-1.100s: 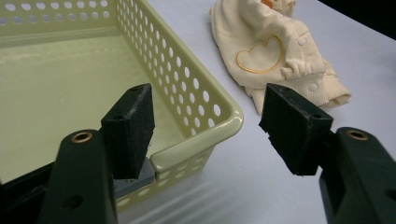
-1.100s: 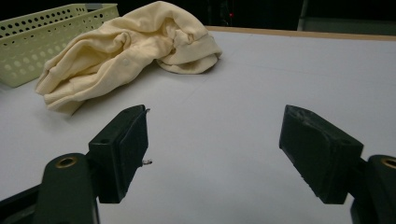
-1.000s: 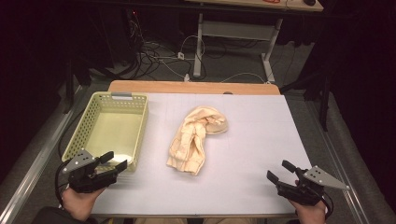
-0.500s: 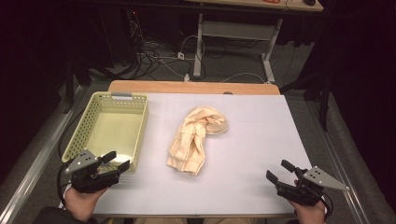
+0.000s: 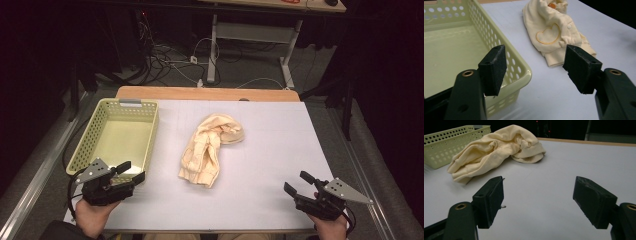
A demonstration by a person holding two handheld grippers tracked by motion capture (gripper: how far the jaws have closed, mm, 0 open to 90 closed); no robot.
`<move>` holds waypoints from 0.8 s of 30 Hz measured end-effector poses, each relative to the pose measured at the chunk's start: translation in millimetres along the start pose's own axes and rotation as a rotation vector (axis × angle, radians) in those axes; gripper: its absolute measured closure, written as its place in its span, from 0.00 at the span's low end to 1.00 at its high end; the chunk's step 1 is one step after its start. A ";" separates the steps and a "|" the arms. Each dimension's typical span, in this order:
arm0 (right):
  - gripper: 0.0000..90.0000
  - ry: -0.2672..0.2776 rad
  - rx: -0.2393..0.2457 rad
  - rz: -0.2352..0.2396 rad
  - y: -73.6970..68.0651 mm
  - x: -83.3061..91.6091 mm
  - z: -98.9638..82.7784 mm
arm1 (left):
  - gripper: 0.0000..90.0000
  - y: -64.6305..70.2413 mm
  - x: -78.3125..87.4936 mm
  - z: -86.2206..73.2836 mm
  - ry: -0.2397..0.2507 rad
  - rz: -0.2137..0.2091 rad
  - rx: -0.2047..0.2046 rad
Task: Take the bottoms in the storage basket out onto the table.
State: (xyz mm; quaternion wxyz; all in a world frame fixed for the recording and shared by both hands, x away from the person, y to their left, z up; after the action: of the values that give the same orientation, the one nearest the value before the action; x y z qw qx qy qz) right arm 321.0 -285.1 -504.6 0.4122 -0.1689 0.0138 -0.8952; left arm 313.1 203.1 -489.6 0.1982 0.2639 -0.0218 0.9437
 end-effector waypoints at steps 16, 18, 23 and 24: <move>0.28 -0.001 0.003 0.004 -0.3 -1.5 0.5 | 0.37 28.3 -17.0 13.0 -0.008 -0.065 -0.046; 0.28 -0.001 0.004 0.004 -0.3 -1.6 0.6 | 0.37 32.4 -20.1 14.8 -0.010 -0.073 -0.053; 0.28 -0.001 0.006 0.007 -0.3 -2.0 0.8 | 0.37 44.0 -28.2 18.8 -0.020 -0.092 -0.074; 0.28 -0.001 0.004 0.007 -0.3 -2.1 0.9 | 0.37 46.3 -29.5 19.7 -0.021 -0.095 -0.078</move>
State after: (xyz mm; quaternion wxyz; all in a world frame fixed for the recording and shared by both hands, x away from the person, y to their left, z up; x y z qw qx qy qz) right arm 322.3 -283.2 -504.4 0.4157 -0.1682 0.0122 -0.8937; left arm 328.0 146.9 -484.7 0.2526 0.2666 -0.0482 0.9289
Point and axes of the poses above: each handheld gripper's, and its own axes: x roughly backward along the jaws, z roughly out of its top, y roughly to its right, the point moved 7 cm from there along -x, roughly forward along the jaws, and after that the axes turned 15 degrees about z, right-handed, at the moved point
